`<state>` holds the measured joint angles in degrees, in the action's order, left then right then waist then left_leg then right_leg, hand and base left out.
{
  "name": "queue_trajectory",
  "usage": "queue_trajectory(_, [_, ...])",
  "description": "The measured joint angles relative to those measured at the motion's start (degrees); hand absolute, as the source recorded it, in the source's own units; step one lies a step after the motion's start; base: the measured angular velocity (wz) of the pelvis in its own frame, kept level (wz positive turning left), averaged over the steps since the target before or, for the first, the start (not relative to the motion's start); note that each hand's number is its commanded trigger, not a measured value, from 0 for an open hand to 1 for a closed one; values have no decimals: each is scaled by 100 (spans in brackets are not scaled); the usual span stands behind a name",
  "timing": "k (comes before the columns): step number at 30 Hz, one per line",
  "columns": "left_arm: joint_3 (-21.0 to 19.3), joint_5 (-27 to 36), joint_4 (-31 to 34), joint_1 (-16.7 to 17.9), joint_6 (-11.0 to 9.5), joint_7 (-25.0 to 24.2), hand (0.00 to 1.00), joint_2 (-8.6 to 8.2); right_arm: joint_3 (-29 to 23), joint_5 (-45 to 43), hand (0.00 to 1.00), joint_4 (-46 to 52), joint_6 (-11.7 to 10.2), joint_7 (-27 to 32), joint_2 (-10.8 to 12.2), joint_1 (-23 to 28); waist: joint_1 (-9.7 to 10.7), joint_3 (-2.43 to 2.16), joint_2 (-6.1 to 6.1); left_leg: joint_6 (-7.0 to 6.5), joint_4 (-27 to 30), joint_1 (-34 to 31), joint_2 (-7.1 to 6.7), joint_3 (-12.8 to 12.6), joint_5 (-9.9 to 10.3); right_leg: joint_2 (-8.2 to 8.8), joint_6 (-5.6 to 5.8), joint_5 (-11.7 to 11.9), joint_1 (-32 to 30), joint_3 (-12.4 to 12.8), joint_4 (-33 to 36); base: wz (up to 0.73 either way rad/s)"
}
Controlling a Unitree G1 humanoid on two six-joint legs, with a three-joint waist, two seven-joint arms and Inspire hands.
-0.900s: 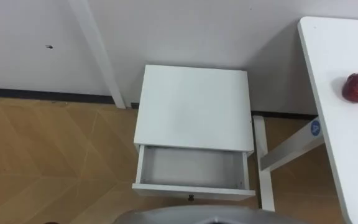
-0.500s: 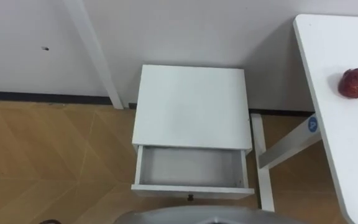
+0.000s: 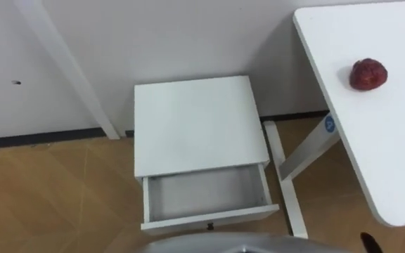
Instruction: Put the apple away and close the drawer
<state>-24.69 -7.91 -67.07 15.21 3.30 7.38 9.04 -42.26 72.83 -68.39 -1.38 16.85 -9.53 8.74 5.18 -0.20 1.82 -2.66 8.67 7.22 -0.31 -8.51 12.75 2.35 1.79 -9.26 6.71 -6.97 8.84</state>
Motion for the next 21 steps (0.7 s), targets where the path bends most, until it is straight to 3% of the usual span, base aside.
queue_trajectory(2, [0,17,30,7,2,-1,0,83,-108,469,0,141,-47,212,-6,26,51,-17,79,0,8,3,5,-16,0,-1,0,0,0,-4,12,0])
queue_trajectory(6, [-10,27,109,23,10,-19,0,102,-289,811,0,678,-70,637,-55,-22,77,-7,159,-1,13,-9,18,-83,0,-6,0,0,-102,59,143,-9])
queue_trajectory(12, [12,37,377,55,8,-15,0,120,-544,964,0,1536,-428,1633,-303,-287,169,-4,201,-15,98,-159,22,-112,9,-1,-2,1,-230,47,192,-1])
queue_trajectory(15, [5,-19,569,124,1,-11,0,127,-648,870,0,2141,-523,2106,-476,-373,251,-12,216,-15,98,-245,20,-108,0,-1,-2,1,-302,43,186,2])
queue_trajectory(21, [36,-56,690,173,-132,-10,0,120,-649,-287,0,3711,-831,3061,-803,-398,262,-4,260,-11,73,-314,-8,-96,-4,-10,-2,1,-387,24,184,0])
